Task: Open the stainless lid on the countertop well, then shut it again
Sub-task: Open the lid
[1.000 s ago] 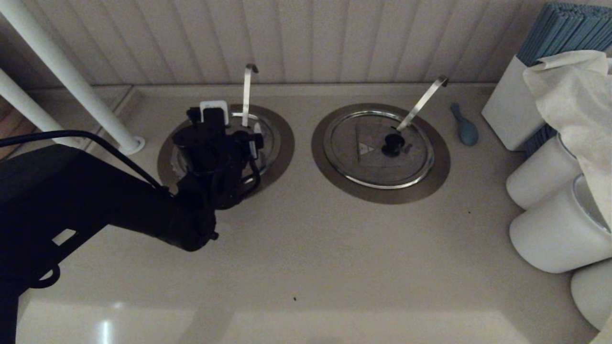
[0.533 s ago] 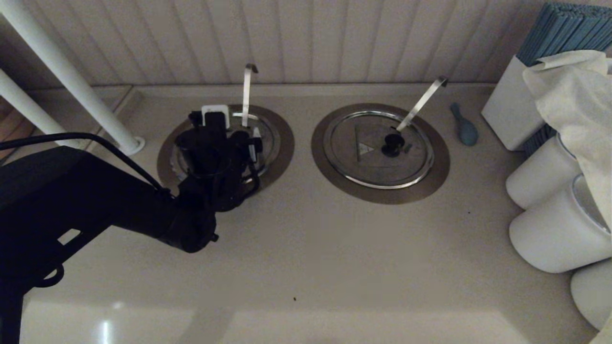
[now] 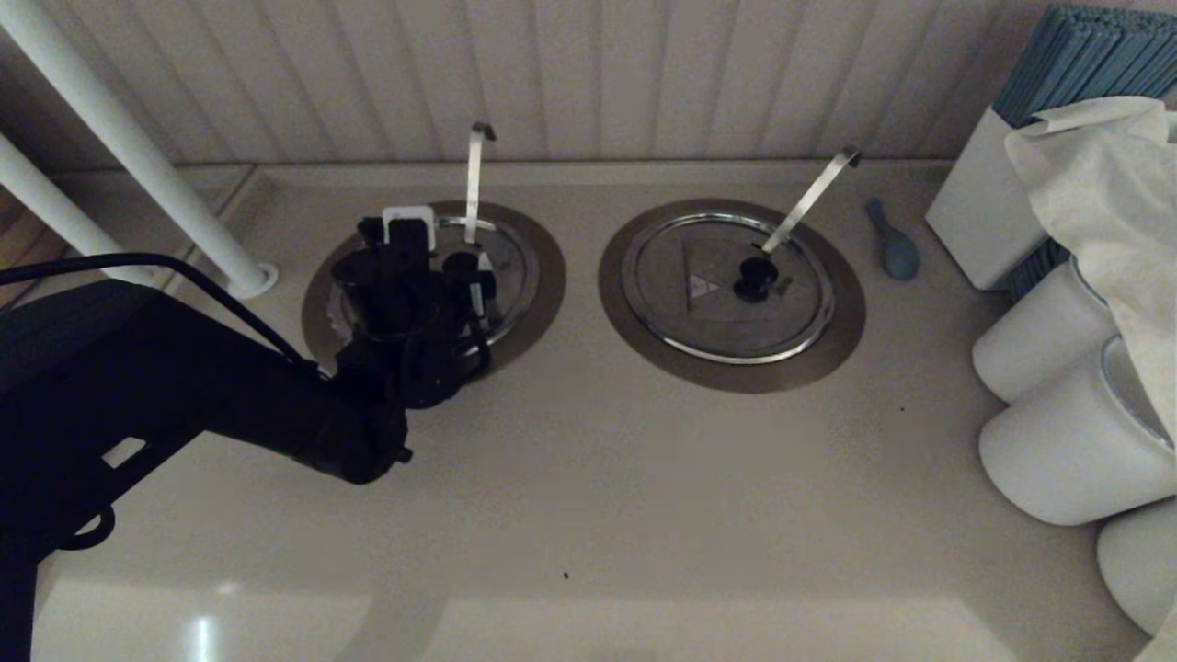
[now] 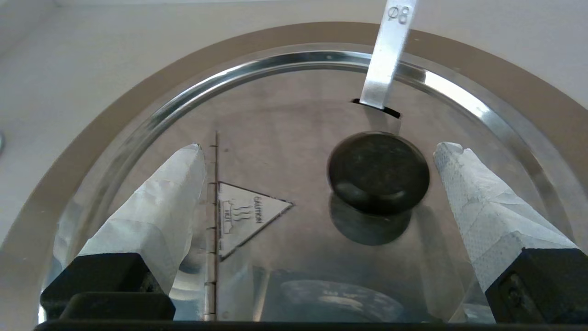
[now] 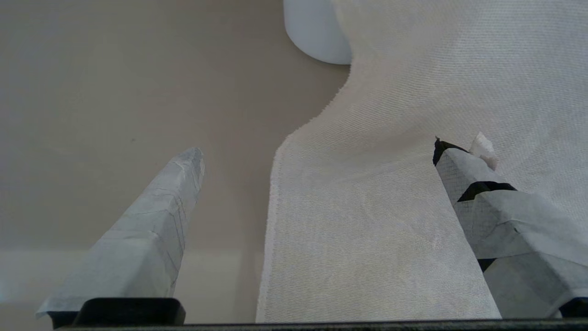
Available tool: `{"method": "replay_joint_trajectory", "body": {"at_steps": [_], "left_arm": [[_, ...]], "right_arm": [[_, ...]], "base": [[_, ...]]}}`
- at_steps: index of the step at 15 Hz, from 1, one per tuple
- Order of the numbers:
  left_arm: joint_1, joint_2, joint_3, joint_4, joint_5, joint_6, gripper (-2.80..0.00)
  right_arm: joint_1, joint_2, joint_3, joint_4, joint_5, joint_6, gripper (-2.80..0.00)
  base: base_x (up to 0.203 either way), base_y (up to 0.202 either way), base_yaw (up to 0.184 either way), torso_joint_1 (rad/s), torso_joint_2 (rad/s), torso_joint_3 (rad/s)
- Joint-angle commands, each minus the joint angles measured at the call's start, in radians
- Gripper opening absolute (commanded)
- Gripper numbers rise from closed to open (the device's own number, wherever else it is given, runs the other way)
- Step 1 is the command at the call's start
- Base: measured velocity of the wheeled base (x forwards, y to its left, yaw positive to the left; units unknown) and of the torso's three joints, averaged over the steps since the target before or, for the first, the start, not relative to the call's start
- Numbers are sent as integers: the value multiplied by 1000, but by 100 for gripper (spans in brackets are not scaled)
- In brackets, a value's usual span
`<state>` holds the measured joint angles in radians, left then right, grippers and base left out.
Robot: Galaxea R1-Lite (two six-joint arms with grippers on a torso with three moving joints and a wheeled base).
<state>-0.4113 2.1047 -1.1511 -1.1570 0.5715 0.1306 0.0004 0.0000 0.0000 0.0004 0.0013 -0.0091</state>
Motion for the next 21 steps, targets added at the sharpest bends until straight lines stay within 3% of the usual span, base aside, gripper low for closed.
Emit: {"method": "replay_joint_trajectory", "body": {"at_steps": [1,16,21], "left_arm": [[0,-1,-1,-7,4,1,0],[34,-40,-3,30,4,-2,0],[3,-22,4,40,-9,-40,0]], "right_arm": [[0,0,0,0,0,0,0],[1,0,0,0,0,0,0],[0,0,0,0,0,0,0]], "base": [[0,0,0,0,0,0],[0,0,0,0,0,0],[0,0,0,0,0,0]]}}
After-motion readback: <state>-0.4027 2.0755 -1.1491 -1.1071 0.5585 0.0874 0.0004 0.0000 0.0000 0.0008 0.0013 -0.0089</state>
